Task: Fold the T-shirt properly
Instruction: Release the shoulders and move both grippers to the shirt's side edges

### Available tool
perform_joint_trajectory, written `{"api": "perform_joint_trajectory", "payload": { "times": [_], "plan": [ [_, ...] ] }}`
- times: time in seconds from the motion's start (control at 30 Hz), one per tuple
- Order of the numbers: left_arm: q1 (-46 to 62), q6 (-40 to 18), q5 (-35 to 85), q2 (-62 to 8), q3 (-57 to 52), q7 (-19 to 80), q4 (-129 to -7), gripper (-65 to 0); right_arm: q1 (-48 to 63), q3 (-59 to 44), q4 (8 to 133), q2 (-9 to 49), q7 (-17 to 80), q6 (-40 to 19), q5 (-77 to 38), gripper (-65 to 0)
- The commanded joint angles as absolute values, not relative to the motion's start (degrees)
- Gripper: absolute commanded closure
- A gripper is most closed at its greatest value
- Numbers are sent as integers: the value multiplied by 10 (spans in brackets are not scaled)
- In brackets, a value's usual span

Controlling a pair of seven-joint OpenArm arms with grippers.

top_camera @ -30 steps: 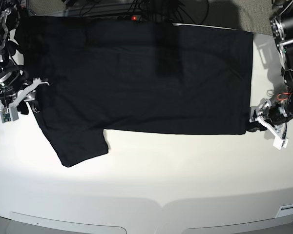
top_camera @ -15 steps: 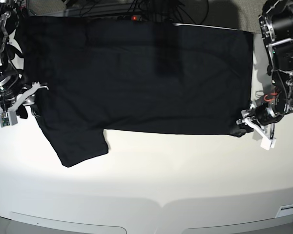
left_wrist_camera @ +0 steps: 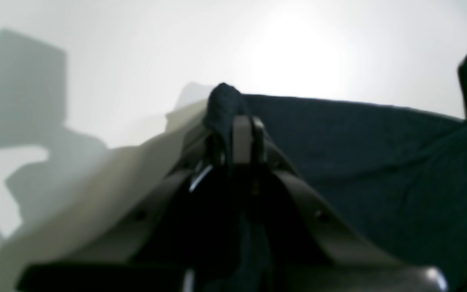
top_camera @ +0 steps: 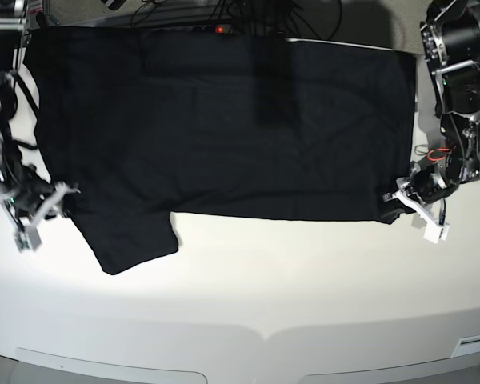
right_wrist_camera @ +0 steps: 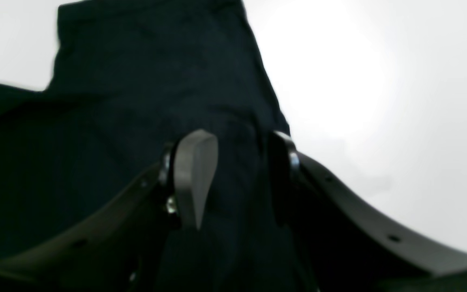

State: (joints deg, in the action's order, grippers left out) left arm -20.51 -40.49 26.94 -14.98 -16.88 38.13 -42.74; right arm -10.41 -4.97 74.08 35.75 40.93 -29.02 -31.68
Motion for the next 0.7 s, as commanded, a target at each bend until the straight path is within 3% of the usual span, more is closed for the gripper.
{"api": "perform_joint_trajectory", "payload": {
  "times": [0.0, 0.23, 0.37, 0.67],
  "plan": [
    [-209, -400, 251, -150, -168, 402, -430, 0, -141, -36, 722, 369, 403, -291, -321, -256],
    [-209, -400, 251, -140, -168, 389, -430, 0, -312, 77, 512, 366, 412, -294, -321, -256],
    [-209, -400, 251, -140, -168, 389, -430, 0, -383, 134, 402, 366, 379, -323, -320, -256],
    [-209, -400, 251, -140, -168, 389, -430, 0, -437, 174, 272, 325, 255, -345, -243, -257]
  ]
}}
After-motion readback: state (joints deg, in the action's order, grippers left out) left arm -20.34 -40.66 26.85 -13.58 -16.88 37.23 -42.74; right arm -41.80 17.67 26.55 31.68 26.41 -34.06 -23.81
